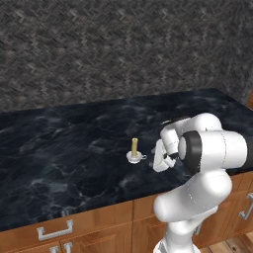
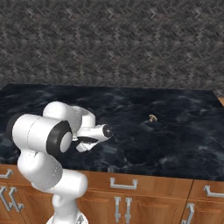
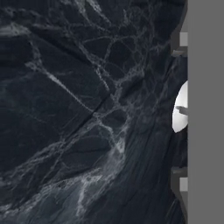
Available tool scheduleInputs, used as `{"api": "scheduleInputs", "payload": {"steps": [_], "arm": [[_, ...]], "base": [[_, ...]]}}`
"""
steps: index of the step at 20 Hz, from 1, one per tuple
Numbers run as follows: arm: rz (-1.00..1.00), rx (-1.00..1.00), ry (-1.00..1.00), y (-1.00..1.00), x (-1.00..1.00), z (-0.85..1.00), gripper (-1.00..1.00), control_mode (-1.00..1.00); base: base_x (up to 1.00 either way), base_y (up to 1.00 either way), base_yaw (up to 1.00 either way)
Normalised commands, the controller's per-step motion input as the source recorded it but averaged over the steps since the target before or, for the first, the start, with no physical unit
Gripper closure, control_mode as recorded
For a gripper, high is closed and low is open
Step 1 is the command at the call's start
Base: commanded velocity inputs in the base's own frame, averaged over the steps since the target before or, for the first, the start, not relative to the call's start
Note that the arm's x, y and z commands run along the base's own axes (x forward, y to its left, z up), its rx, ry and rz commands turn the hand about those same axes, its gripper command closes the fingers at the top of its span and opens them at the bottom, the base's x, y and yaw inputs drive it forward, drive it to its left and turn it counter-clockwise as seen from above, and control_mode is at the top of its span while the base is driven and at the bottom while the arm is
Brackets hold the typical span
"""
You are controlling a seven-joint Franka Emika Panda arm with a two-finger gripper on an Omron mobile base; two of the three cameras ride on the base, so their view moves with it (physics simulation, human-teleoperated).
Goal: Pick the candle and jar from the dining table and place them in the open cabinet. Close the cabinet after placing the objects.
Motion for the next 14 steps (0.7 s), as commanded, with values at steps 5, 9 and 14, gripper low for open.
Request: {"api": "scheduleInputs", "payload": {"steps": [5, 9, 14], "arm": [[0.00, 0.03, 0.00, 0.05, 0.09, 0.00, -1.00, -1.00], [0.00, 0.11, 0.02, 0.04, 0.05, 0.03, -1.00, -1.00], [0.00, 0.10, 0.07, 0.11, 0.14, 0.02, -1.00, -1.00]], "base": [[0.00, 0.00, 0.00], [0.00, 0.00, 0.00], [0.00, 0.00, 0.00]]}}
